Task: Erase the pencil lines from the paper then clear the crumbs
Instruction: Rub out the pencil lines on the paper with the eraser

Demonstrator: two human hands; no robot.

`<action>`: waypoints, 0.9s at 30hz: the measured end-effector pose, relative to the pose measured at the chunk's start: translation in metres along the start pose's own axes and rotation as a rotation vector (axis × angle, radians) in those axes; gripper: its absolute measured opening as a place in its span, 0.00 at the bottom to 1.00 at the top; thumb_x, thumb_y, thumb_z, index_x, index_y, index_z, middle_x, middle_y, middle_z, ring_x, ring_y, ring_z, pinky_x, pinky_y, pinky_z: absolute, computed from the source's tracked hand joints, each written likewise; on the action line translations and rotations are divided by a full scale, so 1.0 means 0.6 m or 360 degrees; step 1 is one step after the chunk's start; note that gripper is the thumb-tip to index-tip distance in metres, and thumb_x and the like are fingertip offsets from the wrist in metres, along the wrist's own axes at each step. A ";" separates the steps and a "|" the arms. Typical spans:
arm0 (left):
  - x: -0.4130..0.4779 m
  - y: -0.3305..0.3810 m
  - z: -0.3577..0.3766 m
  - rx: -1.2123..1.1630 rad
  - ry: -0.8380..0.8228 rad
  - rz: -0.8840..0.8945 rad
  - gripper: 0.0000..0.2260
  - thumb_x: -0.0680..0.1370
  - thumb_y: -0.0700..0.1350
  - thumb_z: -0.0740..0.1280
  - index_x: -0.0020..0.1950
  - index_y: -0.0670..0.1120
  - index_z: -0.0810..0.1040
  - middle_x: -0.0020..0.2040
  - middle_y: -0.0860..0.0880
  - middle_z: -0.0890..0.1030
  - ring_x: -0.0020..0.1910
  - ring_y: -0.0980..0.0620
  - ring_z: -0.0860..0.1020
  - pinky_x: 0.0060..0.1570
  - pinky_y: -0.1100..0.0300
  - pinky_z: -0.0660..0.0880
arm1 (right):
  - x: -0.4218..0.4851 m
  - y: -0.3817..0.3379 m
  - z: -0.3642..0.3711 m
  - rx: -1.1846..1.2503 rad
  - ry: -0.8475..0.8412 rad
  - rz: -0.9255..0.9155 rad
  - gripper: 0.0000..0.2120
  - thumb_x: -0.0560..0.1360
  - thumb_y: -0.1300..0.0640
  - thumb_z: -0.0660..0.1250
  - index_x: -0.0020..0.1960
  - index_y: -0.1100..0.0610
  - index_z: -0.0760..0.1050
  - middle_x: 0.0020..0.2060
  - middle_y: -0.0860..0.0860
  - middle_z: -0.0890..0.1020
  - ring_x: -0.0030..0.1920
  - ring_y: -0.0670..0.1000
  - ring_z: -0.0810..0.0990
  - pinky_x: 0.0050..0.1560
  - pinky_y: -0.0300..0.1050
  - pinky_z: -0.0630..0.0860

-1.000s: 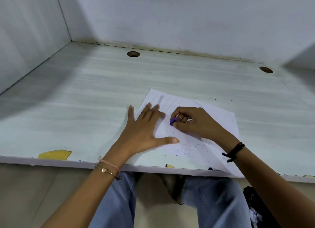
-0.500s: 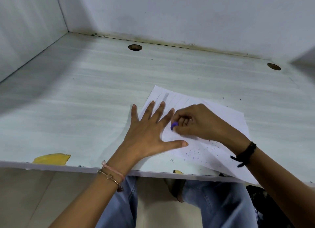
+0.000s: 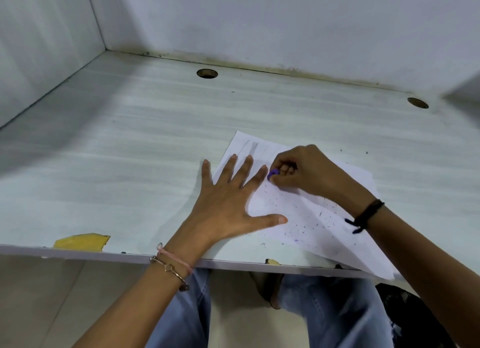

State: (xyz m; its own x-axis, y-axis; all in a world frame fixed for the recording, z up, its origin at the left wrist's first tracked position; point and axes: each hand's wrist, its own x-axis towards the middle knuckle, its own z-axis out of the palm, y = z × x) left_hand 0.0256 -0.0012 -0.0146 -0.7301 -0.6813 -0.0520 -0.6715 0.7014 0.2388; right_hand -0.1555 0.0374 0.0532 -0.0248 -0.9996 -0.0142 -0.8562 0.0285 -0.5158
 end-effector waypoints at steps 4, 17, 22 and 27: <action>0.001 0.001 0.002 0.0013 -0.0001 0.0000 0.46 0.65 0.81 0.45 0.77 0.63 0.35 0.78 0.55 0.32 0.76 0.51 0.29 0.69 0.32 0.32 | -0.011 -0.010 0.008 -0.0010 -0.0139 -0.0062 0.01 0.70 0.60 0.73 0.40 0.55 0.82 0.28 0.45 0.79 0.29 0.42 0.74 0.36 0.39 0.73; 0.005 -0.001 0.004 0.0004 0.0013 0.0007 0.46 0.64 0.82 0.43 0.77 0.63 0.36 0.79 0.55 0.33 0.76 0.52 0.29 0.69 0.32 0.31 | -0.003 -0.010 0.006 -0.0049 -0.0174 -0.0036 0.01 0.71 0.60 0.72 0.41 0.55 0.82 0.30 0.48 0.81 0.31 0.43 0.75 0.39 0.40 0.75; 0.001 0.000 0.002 -0.0018 0.0008 0.0000 0.45 0.65 0.81 0.44 0.77 0.63 0.36 0.78 0.56 0.34 0.76 0.52 0.29 0.69 0.33 0.31 | 0.015 0.016 0.004 0.0012 0.0059 0.0156 0.02 0.72 0.59 0.71 0.43 0.56 0.82 0.36 0.52 0.83 0.35 0.48 0.77 0.41 0.43 0.76; 0.000 -0.001 -0.002 -0.0055 0.0006 -0.0002 0.42 0.69 0.79 0.42 0.79 0.62 0.39 0.79 0.57 0.36 0.76 0.55 0.31 0.70 0.34 0.32 | -0.028 0.049 0.009 0.0732 0.0210 0.0268 0.02 0.75 0.58 0.68 0.46 0.55 0.80 0.36 0.57 0.81 0.33 0.51 0.76 0.41 0.45 0.74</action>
State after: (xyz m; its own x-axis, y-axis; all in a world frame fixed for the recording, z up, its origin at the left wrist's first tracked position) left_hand 0.0264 -0.0017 -0.0137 -0.7288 -0.6830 -0.0486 -0.6676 0.6929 0.2723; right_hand -0.1776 0.0552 0.0335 -0.2333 -0.9717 -0.0365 -0.5195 0.1562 -0.8401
